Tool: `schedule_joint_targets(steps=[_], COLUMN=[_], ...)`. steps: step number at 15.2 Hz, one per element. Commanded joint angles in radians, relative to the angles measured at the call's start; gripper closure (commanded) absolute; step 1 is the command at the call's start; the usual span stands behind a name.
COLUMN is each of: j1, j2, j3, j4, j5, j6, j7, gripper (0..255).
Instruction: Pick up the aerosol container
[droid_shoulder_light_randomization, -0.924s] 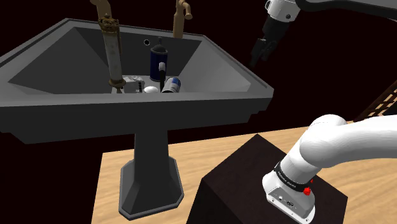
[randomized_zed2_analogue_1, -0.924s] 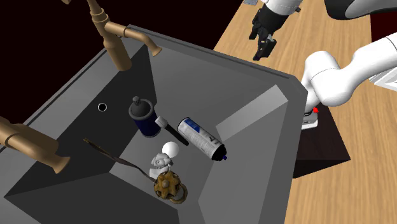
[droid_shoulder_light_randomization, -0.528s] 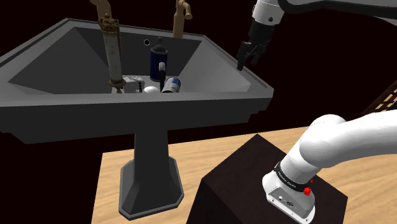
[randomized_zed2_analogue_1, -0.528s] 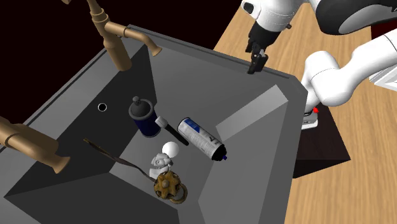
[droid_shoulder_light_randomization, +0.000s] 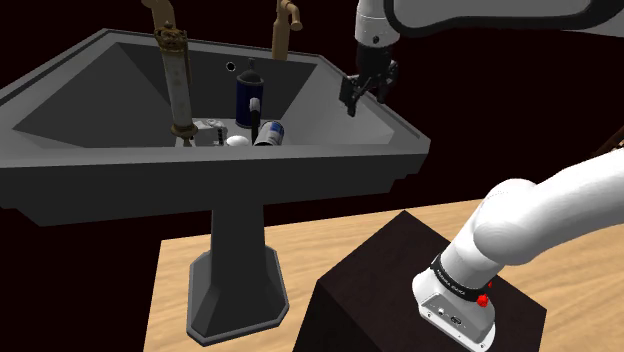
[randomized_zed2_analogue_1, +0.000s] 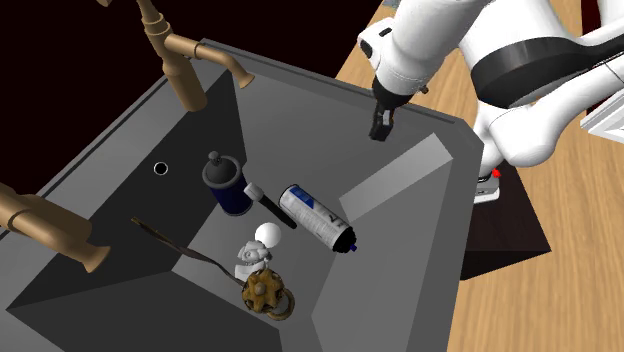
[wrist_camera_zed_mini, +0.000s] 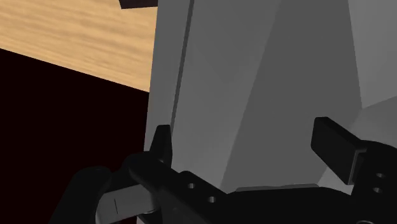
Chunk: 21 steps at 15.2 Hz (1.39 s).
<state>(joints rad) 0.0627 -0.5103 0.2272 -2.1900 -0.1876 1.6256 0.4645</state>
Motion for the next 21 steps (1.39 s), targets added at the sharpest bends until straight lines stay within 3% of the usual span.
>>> schedule_joint_targets(steps=[1,6,14,21], j1=[0.036,0.122,0.143,0.144], j2=[0.102,0.293,0.615,0.625], j3=[-0.016,-0.031,0.017,0.017], j4=[0.043,0.175,0.460,0.391], j5=[0.225,0.237,0.264,0.263], j6=[0.087,0.109,0.111,0.189], j7=[0.074,0.262,0.504,0.499], gripper=[0,0,0,0])
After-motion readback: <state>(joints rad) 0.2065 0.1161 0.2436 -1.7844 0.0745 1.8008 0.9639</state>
